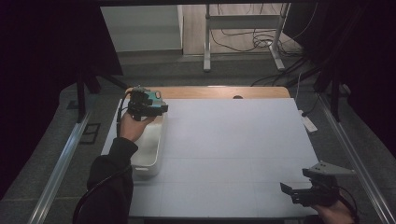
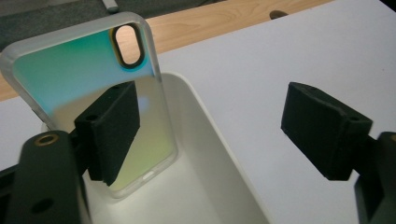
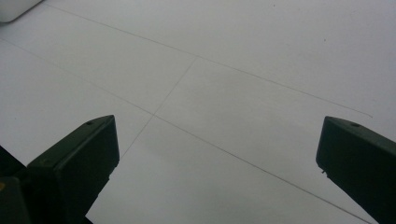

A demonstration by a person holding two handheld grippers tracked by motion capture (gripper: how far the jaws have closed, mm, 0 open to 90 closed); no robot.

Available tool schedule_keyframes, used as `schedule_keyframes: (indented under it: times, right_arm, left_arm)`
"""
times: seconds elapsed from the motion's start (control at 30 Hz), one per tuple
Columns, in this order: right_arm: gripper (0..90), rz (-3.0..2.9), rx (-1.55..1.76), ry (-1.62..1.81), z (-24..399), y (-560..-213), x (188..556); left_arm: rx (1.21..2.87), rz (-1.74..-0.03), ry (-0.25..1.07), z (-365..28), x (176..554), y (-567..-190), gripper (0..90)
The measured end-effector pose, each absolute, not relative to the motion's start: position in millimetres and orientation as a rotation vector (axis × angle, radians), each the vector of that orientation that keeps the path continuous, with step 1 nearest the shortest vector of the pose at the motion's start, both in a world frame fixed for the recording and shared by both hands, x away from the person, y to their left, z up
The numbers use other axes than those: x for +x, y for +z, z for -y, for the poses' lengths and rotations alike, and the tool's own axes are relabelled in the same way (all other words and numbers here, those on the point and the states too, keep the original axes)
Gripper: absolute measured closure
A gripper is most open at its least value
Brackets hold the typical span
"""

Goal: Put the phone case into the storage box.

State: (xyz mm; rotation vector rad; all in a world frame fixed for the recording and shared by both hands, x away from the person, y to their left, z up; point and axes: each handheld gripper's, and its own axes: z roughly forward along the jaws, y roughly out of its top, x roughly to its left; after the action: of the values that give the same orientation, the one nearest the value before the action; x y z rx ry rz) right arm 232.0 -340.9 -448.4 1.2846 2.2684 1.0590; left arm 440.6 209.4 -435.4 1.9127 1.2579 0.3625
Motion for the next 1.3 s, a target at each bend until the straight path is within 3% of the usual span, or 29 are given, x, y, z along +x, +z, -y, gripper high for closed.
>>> schedule_keyframes:
  times: [0.37, 1.3]
  right_arm:
    - [0.0, -2.271, 1.284, 1.058, 341, -448, 232]
    - [0.0, -2.257, 1.301, 1.02, 339, -449, 232]
  left_arm:
    - [1.905, -1.265, 0.348, -211, 435, -436, 5.9]
    - [1.951, -1.167, 0.38, -210, 410, -434, 0.0]
